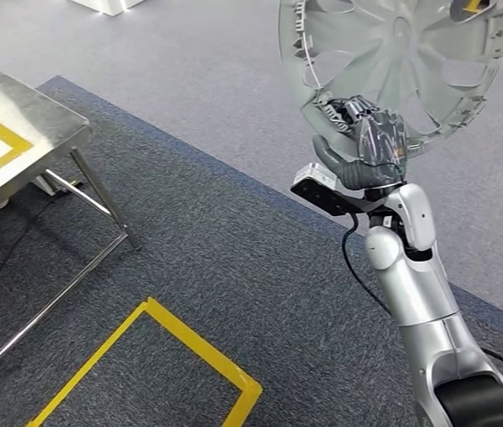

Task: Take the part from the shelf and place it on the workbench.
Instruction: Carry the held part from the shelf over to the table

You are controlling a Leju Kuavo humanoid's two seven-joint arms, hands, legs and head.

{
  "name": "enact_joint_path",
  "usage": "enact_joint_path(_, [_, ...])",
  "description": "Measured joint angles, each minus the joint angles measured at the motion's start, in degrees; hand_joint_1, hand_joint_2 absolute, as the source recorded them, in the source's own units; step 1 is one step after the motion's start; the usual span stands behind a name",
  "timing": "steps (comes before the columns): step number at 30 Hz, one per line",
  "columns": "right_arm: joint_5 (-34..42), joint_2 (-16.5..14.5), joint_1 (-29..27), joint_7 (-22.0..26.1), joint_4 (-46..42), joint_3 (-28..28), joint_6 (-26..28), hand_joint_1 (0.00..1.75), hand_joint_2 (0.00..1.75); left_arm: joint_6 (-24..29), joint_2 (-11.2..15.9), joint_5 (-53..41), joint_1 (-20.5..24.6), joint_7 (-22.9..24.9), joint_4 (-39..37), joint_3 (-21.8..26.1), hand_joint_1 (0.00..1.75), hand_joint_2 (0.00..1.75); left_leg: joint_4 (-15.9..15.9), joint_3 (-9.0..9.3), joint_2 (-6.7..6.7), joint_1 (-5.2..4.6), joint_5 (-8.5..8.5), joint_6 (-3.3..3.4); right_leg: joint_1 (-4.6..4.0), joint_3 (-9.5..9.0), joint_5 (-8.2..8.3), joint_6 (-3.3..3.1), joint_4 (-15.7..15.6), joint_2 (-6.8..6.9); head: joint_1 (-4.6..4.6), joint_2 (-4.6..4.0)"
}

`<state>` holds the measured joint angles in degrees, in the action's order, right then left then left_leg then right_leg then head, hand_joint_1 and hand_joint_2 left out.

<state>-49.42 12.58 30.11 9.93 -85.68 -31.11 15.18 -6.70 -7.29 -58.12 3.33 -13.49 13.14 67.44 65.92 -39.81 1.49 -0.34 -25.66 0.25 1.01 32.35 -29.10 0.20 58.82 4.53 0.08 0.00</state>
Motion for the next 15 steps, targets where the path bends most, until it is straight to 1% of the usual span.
enact_joint_path(1, [-0.1,0.2,-0.1,-0.1,-0.2,0.1,0.1,1.75,1.75,0.8,0.0,-0.9,0.0,0.0,0.0,-0.4,0.00,1.75,-3.6,1.76,1.51,-0.46,1.11,0.46,-0.15,-0.26,-0.25,0.20,0.0,0.68,-0.02,0.00])
enact_joint_path(2, [-0.1,0.4,-0.3,-0.2,-0.4,0.1,0.1,1.75,1.75,1.8,0.0,-1.9,0.1,0.0,0.0,-1.0,0.00,1.75,-5.8,2.78,2.71,-0.90,1.47,0.88,-0.32,-0.43,-0.45,0.44,-0.1,1.36,0.01,0.00])
enact_joint_path(3, [-0.3,0.6,-0.4,-0.2,-0.5,0.2,0.2,1.75,1.75,2.7,0.0,-2.9,0.1,0.0,0.0,-1.6,0.00,1.75,-6.6,3.07,3.47,-1.28,1.20,1.21,-0.47,-0.49,-0.60,0.68,-0.1,1.97,0.03,0.00])
enact_joint_path(4, [-0.4,0.7,-0.5,-0.3,-0.7,0.2,0.3,1.75,1.75,3.4,0.1,-3.6,0.1,0.0,0.0,-2.2,0.00,1.75,-6.9,3.03,3.08,-1.46,1.10,1.45,-0.61,-0.63,-0.73,0.94,-0.2,2.69,0.03,0.00])
enact_joint_path(5, [-0.5,0.8,-0.6,-0.3,-1.0,0.2,0.3,1.75,1.75,4.0,0.1,-3.9,0.0,0.0,0.0,-2.7,0.00,1.75,-7.2,3.16,2.33,-1.28,1.13,1.67,-0.60,-0.75,-1.00,1.26,-0.3,3.16,0.05,0.00])
enact_joint_path(6, [-0.5,0.9,-0.6,-0.4,-1.3,0.2,0.4,1.75,1.75,4.3,0.1,-4.0,-0.1,0.0,0.0,-3.0,0.00,1.75,-7.5,3.46,1.59,-1.09,1.20,1.88,-0.50,-0.86,-1.39,1.55,-0.1,2.68,0.13,-0.01])
enact_joint_path(7, [-0.6,1.0,-0.7,-0.5,-1.5,0.3,0.4,1.75,1.75,4.6,0.1,-4.1,-0.1,0.0,0.0,-3.3,0.00,1.75,-7.9,3.81,0.80,-0.85,1.30,2.14,-0.39,-0.49,-2.14,1.80,0.9,1.30,0.20,-0.01])
enact_joint_path(8, [-0.6,1.2,-0.8,-0.5,-1.7,0.4,0.5,1.75,1.75,4.9,0.1,-4.2,0.0,0.1,0.0,-3.6,0.00,1.75,-8.2,4.15,0.04,-0.58,1.41,2.39,-0.26,0.61,-3.31,2.01,3.2,-0.66,0.32,-0.01])
enact_joint_path(9, [-0.6,1.5,-0.9,-0.6,-1.8,0.5,0.5,1.75,1.75,5.1,0.1,-4.3,0.2,0.1,0.0,-3.9,0.00,1.75,-8.3,4.26,-0.76,-0.50,1.40,2.56,-0.17,2.42,-4.75,2.13,6.7,-2.64,0.47,-0.01])
enact_joint_path(10, [-0.6,1.7,-1.1,-0.6,-1.8,0.5,0.5,1.75,1.75,5.3,0.1,-4.5,0.4,0.2,0.0,-4.2,0.00,1.75,-8.3,4.28,-1.61,-0.43,1.37,2.72,-0.15,4.80,-6.25,2.24,10.8,-3.88,0.54,0.00])
enact_joint_path(11, [-0.7,1.9,-1.3,-0.6,-1.8,0.5,0.5,1.75,1.75,5.4,0.1,-4.6,0.5,0.3,0.0,-4.4,0.00,1.75,-8.2,4.29,-2.51,-0.39,1.32,2.79,-0.13,7.03,-7.17,2.37,14.2,-4.32,0.60,0.00])
enact_joint_path(12, [-0.8,2.0,-1.4,-0.6,-1.8,0.5,0.5,1.75,1.75,5.6,0.0,-4.9,0.5,0.4,0.0,-4.6,0.00,1.75,-8.2,4.30,-3.40,-0.35,1.26,2.80,-0.10,8.57,-7.09,2.48,16.1,-4.45,0.62,0.00])
enact_joint_path(13, [-0.8,2.1,-1.4,-0.7,-1.8,0.5,0.5,1.75,1.75,5.8,0.0,-5.1,0.4,0.5,0.0,-4.9,0.00,1.75,-8.0,4.32,-4.28,-0.27,1.15,2.72,-0.05,9.00,-5.78,2.57,15.6,-4.51,0.62,0.00])
enact_joint_path(14, [-0.9,2.1,-1.4,-0.7,-1.8,0.5,0.5,1.75,1.75,6.0,0.0,-5.3,0.4,0.7,0.0,-5.1,0.00,1.75,-7.7,4.33,-5.18,-0.11,0.99,2.53,0.07,8.28,-3.49,2.66,13.0,-4.73,0.62,0.00])
enact_joint_path(15, [-0.9,2.1,-1.4,-0.8,-1.9,0.5,0.5,1.75,1.75,6.2,0.0,-5.5,0.4,0.9,0.0,-5.3,0.00,1.75,-7.4,4.31,-6.05,0.06,0.73,2.23,0.31,6.83,-1.06,2.83,9.1,-5.53,0.63,0.00])
